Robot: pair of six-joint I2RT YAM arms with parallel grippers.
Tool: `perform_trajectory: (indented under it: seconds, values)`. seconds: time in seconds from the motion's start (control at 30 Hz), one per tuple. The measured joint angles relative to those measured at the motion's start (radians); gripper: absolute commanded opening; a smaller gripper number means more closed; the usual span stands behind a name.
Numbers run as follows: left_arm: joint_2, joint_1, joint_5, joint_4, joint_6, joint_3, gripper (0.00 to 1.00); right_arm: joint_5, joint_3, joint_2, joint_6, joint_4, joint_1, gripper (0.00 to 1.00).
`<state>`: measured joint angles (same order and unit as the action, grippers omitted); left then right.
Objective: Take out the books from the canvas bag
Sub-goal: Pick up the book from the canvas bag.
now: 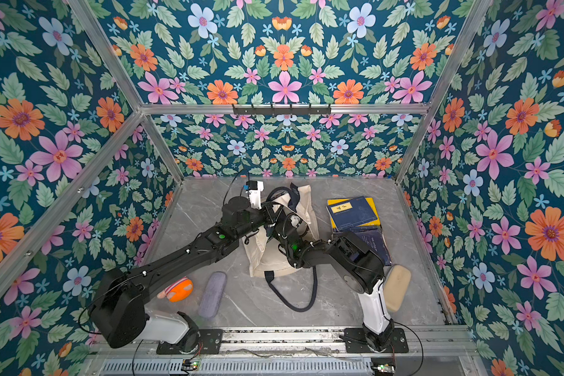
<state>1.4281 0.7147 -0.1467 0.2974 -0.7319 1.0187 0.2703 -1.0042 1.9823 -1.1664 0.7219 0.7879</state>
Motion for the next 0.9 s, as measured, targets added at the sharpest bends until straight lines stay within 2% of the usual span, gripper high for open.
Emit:
perform_trajectory:
  seconds: [0.43,0.7,0.9]
  values:
    - [0.000,0.000,0.121,-0.064,0.003,0.010,0.00,-0.215,0.143,-0.246,0.142,-0.128,0.001,0.00]
    - [0.001,-0.001,0.162,-0.084,0.003,0.016,0.00,-0.289,0.294,-0.512,0.204,-0.232,0.005,0.00]
    - [0.002,-0.003,0.195,-0.104,0.003,0.022,0.00,-0.285,0.373,-0.785,0.254,-0.374,0.026,0.00]
